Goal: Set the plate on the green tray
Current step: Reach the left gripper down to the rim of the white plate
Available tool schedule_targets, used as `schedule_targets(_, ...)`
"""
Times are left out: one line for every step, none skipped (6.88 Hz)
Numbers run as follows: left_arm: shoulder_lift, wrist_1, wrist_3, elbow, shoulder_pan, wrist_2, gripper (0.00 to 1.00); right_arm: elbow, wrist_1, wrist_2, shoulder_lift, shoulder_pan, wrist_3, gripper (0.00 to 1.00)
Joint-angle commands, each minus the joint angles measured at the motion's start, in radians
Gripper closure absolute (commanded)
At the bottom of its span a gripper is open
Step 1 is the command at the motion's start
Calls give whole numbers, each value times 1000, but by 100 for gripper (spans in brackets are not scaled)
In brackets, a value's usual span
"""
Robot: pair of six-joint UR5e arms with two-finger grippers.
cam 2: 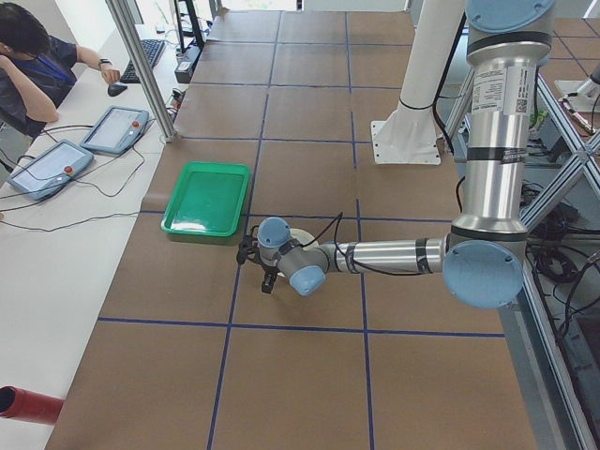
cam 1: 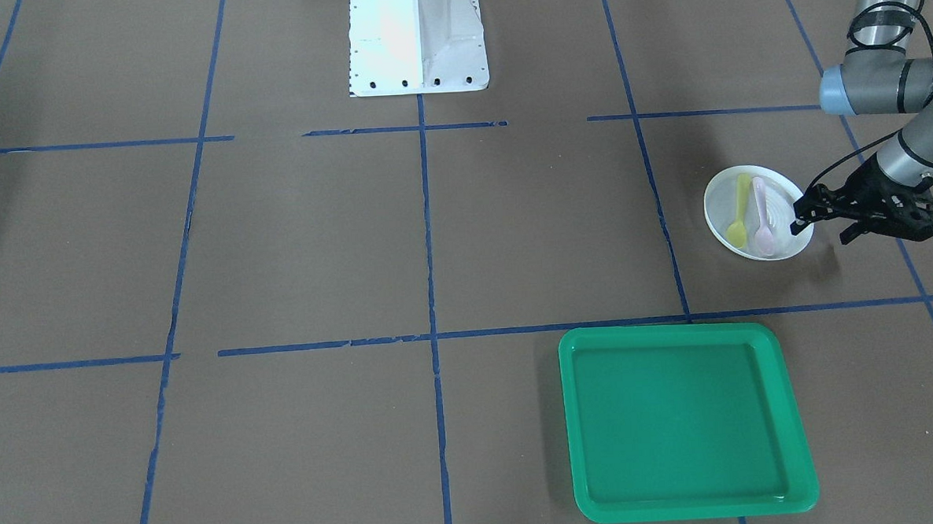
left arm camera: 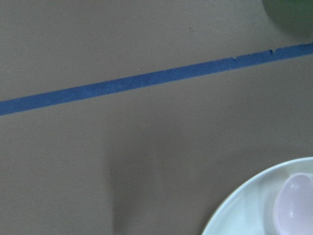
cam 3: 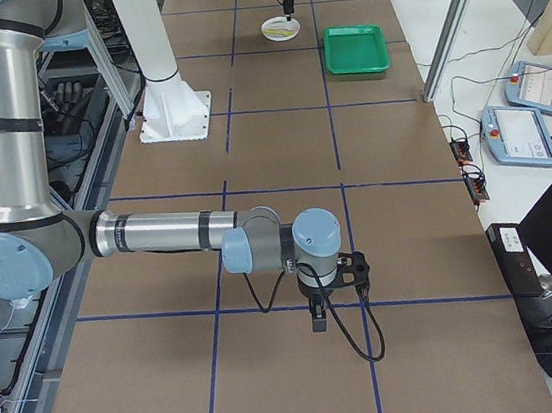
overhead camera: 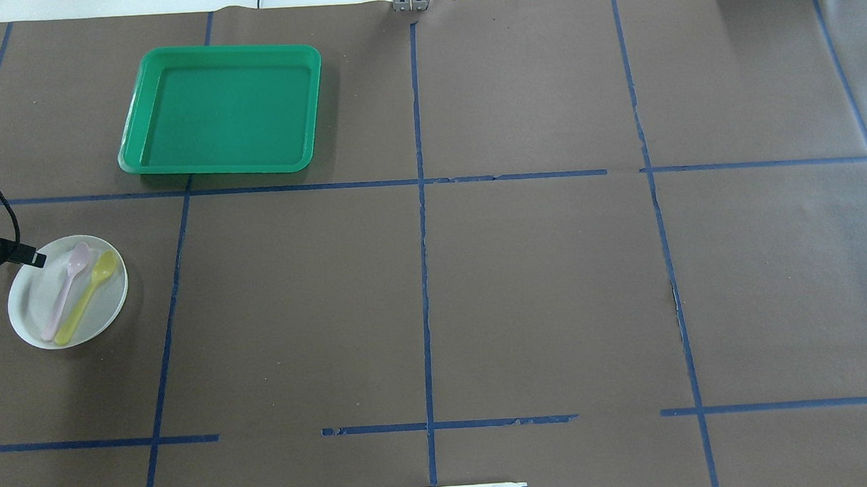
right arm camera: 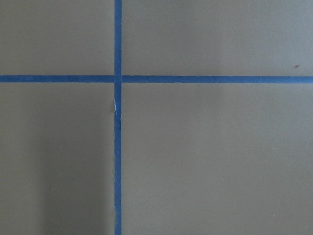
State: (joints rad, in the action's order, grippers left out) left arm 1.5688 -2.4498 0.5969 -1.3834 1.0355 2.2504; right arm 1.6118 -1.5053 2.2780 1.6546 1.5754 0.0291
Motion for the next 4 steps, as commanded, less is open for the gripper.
schedule_targets(-9,-5,-2,0,-9,58,86,0,0,0,1,0,0,0)
schedule_targets(-10,-3,-2,-2,-9,101,100,0,-1,0,1,0,0,0)
schedule_targets(-10,-9,-2,-3,-9,103,100,0,0,0,-1,0,0,0)
schedule_targets(-10,-9,-3,-14,-8,104,100,0,0,0,-1,0,0,0)
